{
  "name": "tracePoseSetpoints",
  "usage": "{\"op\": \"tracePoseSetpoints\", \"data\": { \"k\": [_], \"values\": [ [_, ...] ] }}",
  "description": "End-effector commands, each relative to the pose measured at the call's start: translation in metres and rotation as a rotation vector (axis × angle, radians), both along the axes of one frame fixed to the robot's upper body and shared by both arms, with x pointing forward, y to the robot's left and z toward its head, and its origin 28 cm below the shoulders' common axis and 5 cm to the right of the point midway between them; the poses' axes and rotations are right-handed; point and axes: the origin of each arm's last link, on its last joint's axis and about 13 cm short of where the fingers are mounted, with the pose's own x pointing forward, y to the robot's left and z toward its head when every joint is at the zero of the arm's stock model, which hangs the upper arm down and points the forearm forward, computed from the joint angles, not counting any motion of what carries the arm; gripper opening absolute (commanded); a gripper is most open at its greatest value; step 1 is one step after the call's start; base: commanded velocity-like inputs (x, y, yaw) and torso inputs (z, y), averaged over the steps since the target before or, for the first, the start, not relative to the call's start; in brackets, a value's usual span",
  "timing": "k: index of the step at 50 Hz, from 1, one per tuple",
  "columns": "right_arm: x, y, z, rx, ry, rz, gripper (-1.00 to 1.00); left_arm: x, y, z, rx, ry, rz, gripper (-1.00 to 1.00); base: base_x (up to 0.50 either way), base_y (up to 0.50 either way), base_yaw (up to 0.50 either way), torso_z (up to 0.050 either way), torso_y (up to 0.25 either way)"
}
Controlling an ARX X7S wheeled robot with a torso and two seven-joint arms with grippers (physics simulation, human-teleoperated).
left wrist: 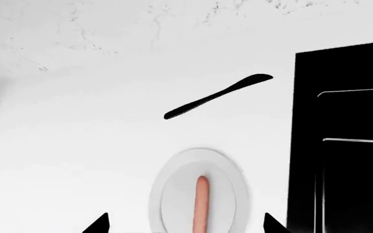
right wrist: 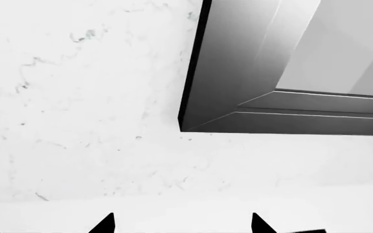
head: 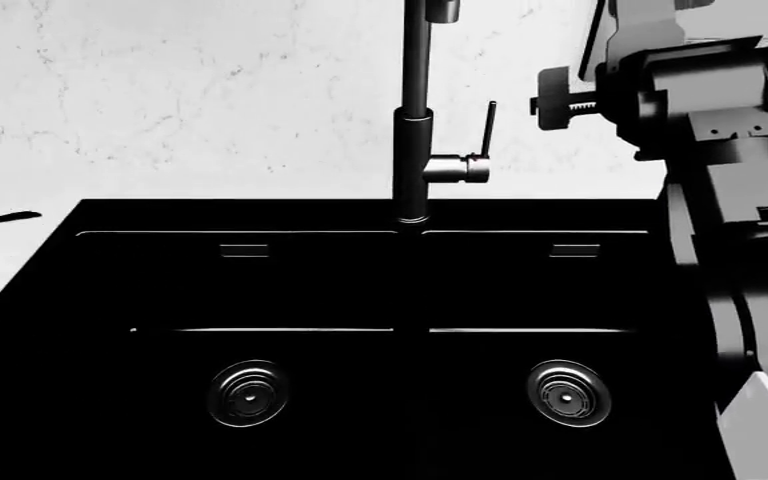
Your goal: Pick the sausage from the counter and place it in the sink. Then turn on the sink faucet.
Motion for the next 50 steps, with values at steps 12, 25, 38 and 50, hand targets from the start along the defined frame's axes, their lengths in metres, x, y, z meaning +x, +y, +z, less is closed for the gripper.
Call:
{"op": "tracePoseSetpoints", "data": {
  "k": [12, 25, 38, 50],
  "values": [
    [0.002, 0.007, -0.01, 0.029, 0.016, 0.041, 1.0, 0.023, 0.012, -0.037, -0.098, 0.009, 0.091, 1.0, 0.0, 0.0, 0.0, 0.0, 0.0],
    [0.002, 0.009, -0.012, 0.02, 0.021, 0.044, 1.0, 0.025, 0.021, -0.049, -0.113, 0.02, 0.15, 1.0, 0.0, 0.0, 0.0, 0.0, 0.0],
    [0.003, 0.009, -0.014, 0.015, 0.027, 0.045, 1.0, 0.037, 0.025, -0.059, -0.121, 0.005, 0.185, 1.0, 0.0, 0.0, 0.0, 0.0, 0.0],
    [0.003, 0.009, -0.021, 0.019, 0.037, 0.045, 1.0, 0.049, 0.026, -0.08, -0.135, 0.023, 0.216, 1.0, 0.0, 0.0, 0.0, 0.0, 0.0]
  ]
}}
